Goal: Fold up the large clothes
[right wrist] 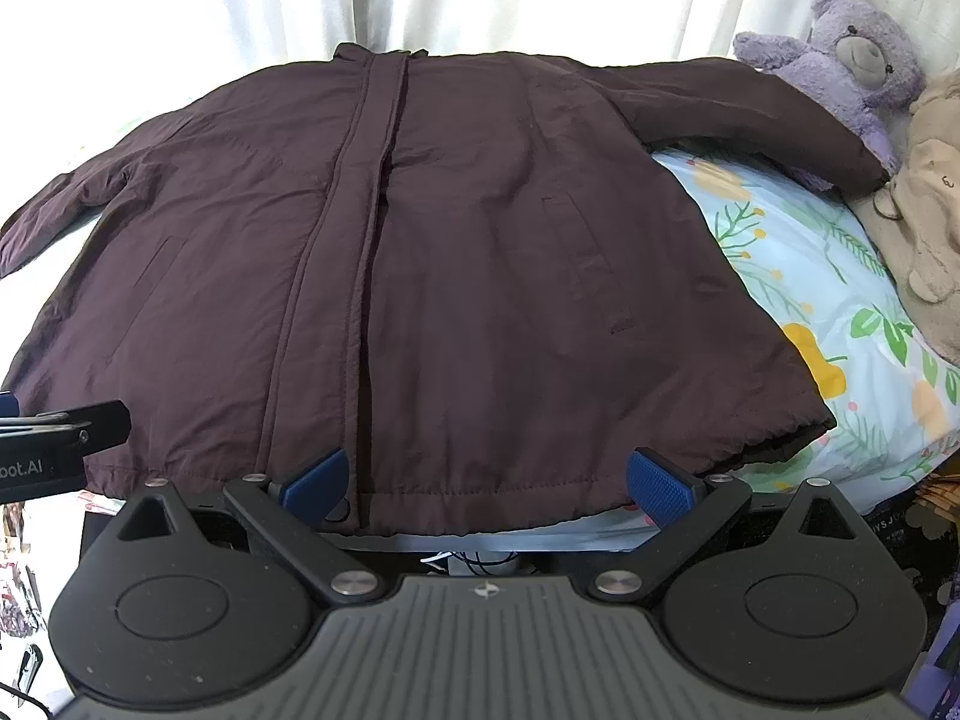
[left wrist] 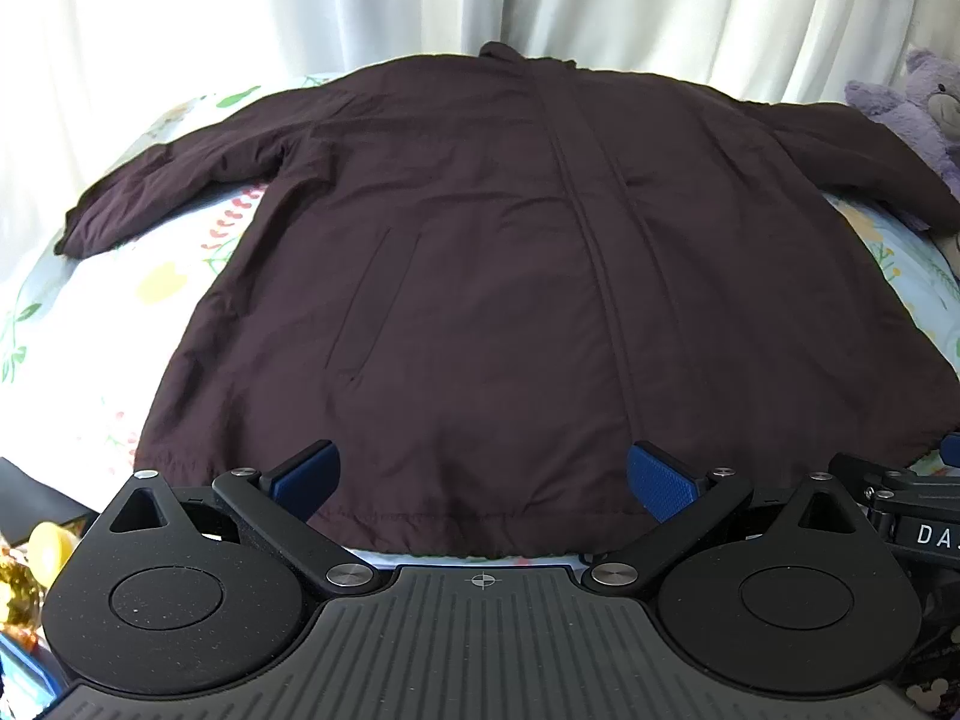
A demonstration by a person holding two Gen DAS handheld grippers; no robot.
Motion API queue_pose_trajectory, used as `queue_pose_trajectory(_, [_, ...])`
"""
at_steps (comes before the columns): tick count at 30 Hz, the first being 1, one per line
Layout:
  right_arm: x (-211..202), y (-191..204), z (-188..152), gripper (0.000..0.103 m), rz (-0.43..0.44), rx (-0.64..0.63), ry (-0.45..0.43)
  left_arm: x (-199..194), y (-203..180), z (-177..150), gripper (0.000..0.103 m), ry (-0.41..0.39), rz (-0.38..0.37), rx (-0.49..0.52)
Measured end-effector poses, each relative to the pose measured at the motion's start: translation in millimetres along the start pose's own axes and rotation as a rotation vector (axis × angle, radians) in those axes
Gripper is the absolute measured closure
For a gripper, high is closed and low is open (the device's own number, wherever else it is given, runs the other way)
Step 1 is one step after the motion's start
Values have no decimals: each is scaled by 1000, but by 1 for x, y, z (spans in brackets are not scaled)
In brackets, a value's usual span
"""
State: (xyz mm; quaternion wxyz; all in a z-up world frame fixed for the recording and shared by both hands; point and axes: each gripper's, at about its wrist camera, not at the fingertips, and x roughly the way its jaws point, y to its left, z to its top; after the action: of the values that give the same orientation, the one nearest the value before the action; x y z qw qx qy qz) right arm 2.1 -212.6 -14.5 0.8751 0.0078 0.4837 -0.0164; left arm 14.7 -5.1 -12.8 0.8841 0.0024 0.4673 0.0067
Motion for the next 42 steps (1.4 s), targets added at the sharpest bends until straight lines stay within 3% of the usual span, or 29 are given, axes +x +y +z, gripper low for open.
queue_pose_trajectory(31, [11, -4, 3, 4, 51, -2, 15, 14, 5, 2, 0, 57, -27, -11])
queue_pose_trajectory(38, [18, 0, 3, 4, 30, -42, 28, 18, 6, 4, 0, 69, -29, -4])
queue_pose_trajectory(41, [16, -6, 5, 4, 100, -14, -10, 19, 6, 5, 0, 71, -28, -7])
queue_pose_trajectory(42, [13, -11, 5, 4, 169, 10, -59, 20, 6, 6, 0, 70, -31, -9])
